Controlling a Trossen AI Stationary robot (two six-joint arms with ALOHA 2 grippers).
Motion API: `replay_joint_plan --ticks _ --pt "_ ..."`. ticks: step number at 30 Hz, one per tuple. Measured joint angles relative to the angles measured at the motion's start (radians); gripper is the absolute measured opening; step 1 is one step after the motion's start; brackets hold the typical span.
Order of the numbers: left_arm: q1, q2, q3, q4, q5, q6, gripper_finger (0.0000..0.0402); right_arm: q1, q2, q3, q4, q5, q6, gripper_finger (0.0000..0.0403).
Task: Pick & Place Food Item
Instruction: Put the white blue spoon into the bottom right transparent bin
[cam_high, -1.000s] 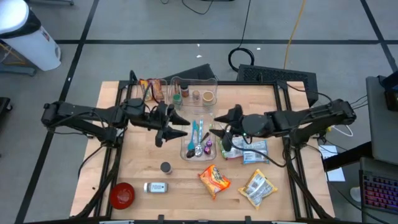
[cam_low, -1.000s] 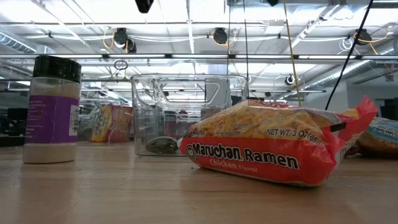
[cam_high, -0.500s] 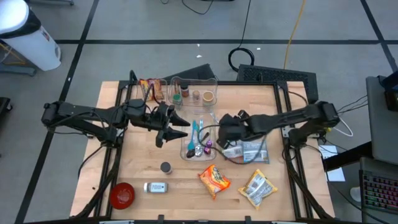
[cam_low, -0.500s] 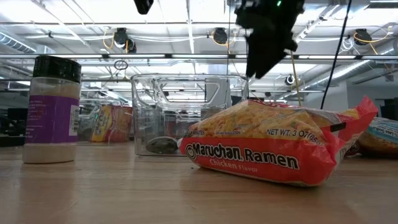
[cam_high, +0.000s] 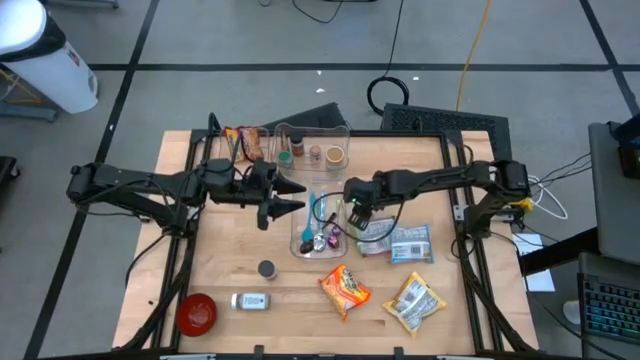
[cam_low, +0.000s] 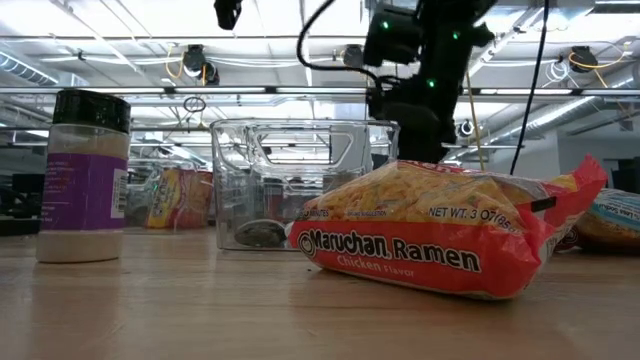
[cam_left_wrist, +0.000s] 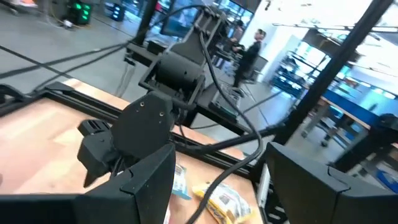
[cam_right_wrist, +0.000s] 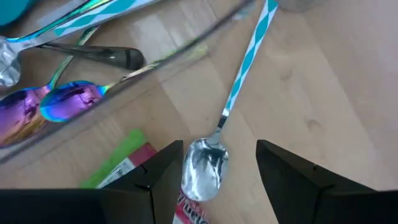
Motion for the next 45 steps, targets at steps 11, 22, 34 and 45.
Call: replay_joint_plan --ticks 11,22,34,45 --pt "0.024 0.000 0.000 0.001 -0.082 0.004 0.0255 -0.062 -0.038 -0.244 0.358 -0.101 0.084 0.0187" --pt "0.063 0.000 0.000 0.004 -0.082 -0.006 0.0255 -0.062 -0.037 -0.329 0.428 0.008 0.123 0.0187" --pt "0.062 0.000 0.000 0.003 -0.083 -0.007 0.0255 -0.061 -0.037 -0.344 0.529 0.036 0.146 0.0187" --pt "0.062 0.000 0.000 -0.002 -0.084 -0.019 0.0255 -0.059 0.041 -0.343 0.569 0.027 0.198 0.0187"
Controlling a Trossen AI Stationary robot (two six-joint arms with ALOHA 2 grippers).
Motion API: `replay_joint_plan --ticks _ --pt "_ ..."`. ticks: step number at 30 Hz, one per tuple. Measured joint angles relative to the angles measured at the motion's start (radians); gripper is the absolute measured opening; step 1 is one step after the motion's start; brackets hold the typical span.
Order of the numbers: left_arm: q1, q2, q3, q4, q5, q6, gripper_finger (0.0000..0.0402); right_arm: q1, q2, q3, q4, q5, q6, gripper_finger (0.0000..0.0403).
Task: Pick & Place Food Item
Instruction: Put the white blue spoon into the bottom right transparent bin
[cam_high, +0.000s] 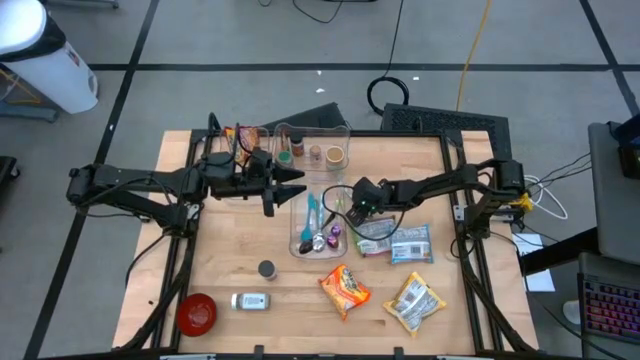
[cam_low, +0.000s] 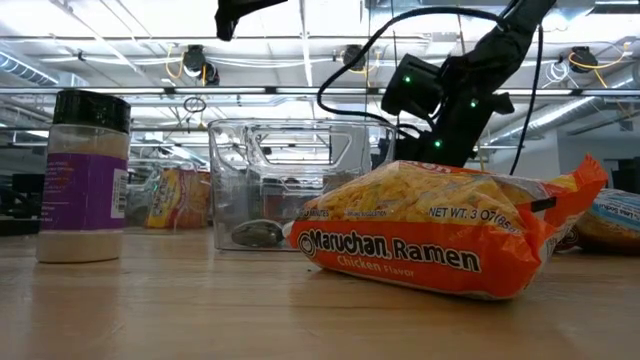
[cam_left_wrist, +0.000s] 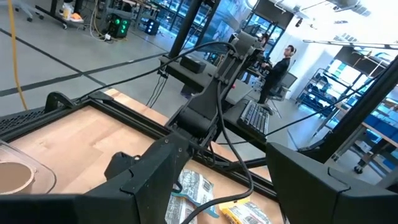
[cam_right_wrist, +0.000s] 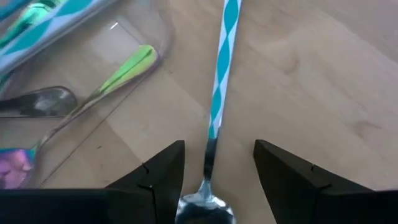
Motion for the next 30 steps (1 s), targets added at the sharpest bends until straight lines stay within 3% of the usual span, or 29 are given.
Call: replay_joint_plan --ticks 8,19,30 --pt "0.000 0.000 0.000 -0.005 0.000 -0.010 0.0255 0.000 0.007 0.001 -0.012 0.015 -0.006 0.0162" --pt "0.000 0.000 0.000 -0.005 -0.001 -0.007 0.0255 -0.005 0.007 0.002 -0.092 0.027 -0.025 0.0011" --pt "0.000 0.000 0.000 -0.005 -0.001 -0.007 0.0255 -0.020 -0.109 -0.006 -0.242 -0.001 -0.070 0.0005"
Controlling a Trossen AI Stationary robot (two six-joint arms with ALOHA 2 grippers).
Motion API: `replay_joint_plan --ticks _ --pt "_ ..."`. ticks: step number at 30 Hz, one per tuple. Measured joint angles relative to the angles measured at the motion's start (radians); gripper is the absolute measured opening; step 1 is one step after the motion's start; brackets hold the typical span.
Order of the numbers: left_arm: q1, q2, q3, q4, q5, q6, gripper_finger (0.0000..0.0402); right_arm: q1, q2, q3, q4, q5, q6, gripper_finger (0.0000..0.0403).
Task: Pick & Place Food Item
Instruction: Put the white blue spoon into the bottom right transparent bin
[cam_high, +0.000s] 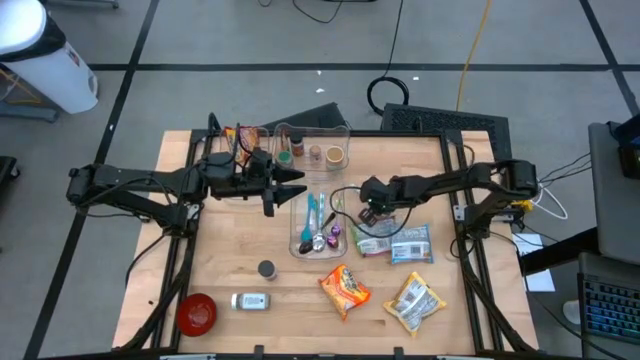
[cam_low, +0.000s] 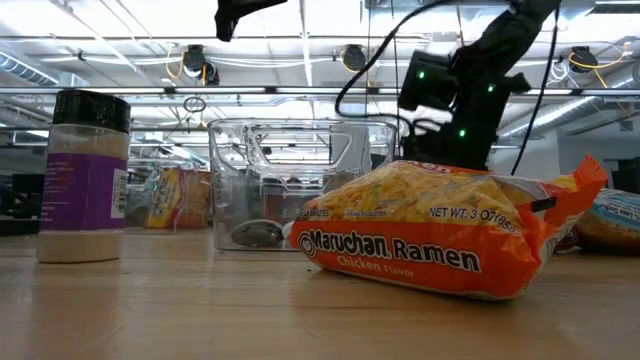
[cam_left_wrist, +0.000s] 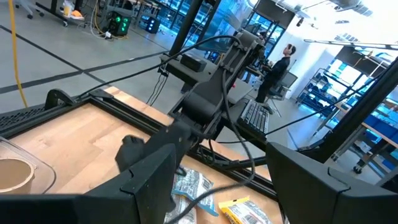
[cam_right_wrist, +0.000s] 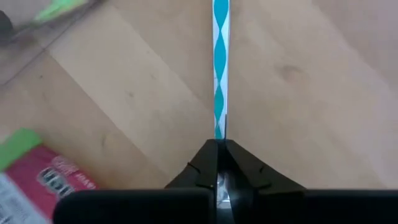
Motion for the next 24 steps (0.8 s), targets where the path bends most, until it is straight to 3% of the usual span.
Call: replay_joint_plan --ticks 6,10,18,24 --pt "0.000 0.000 0.000 0.001 -0.001 0.016 0.0255 0.001 -0.155 0.002 -0.094 0.031 -0.014 0.0003" --pt "0.010 0.000 0.000 0.001 -0.002 0.025 0.0255 0.000 -0.292 0.002 -0.060 0.034 0.023 0.0002" --pt "0.071 0.000 0.000 0.002 0.002 -0.054 0.0255 0.000 -0.536 0.004 0.282 0.034 0.109 0.0001" --pt "0.109 0.041 0.000 0.057 0.100 -0.084 0.0255 0.012 -0.559 0.004 0.570 -0.013 0.161 0.0001"
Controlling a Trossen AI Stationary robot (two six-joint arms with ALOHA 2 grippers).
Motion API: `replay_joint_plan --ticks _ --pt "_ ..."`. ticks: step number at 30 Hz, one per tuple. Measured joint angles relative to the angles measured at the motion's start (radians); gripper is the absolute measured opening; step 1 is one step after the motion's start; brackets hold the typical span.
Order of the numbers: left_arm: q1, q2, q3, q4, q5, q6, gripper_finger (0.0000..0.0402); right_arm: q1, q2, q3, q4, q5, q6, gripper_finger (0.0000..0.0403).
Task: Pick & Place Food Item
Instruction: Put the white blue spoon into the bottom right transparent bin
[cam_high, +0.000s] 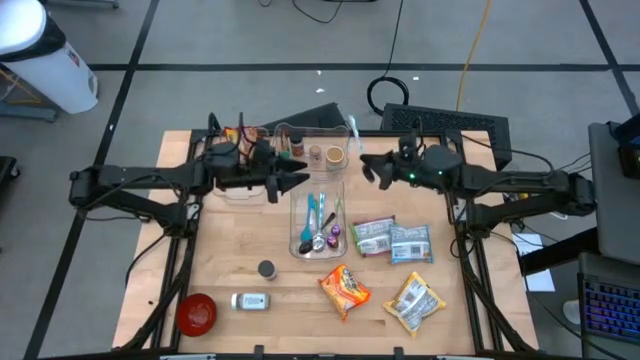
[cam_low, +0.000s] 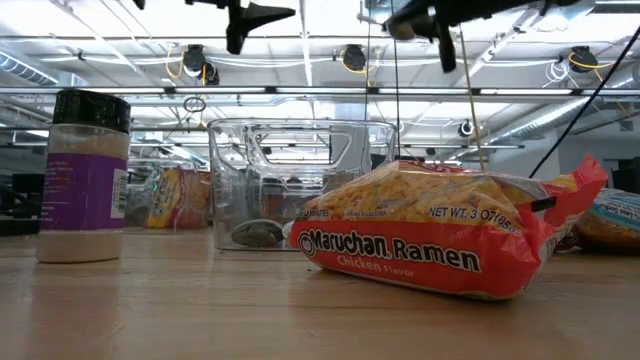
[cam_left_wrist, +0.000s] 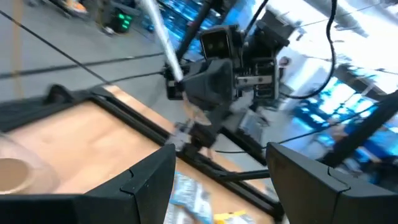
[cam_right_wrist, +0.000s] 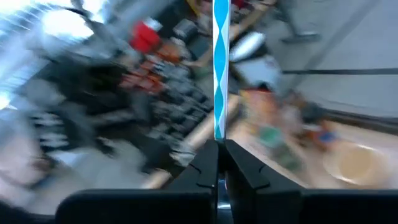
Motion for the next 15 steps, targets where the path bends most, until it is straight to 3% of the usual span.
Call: replay_joint_plan --ticks 9,15 --pt "0.040 0.126 0.000 0.222 0.130 -0.069 0.0255 0.086 0.148 0.001 0.307 -0.034 0.075 0.0000" --pt "0.048 0.158 0.000 0.265 0.129 -0.077 0.0255 0.133 0.268 0.001 0.506 -0.034 0.142 0.0000"
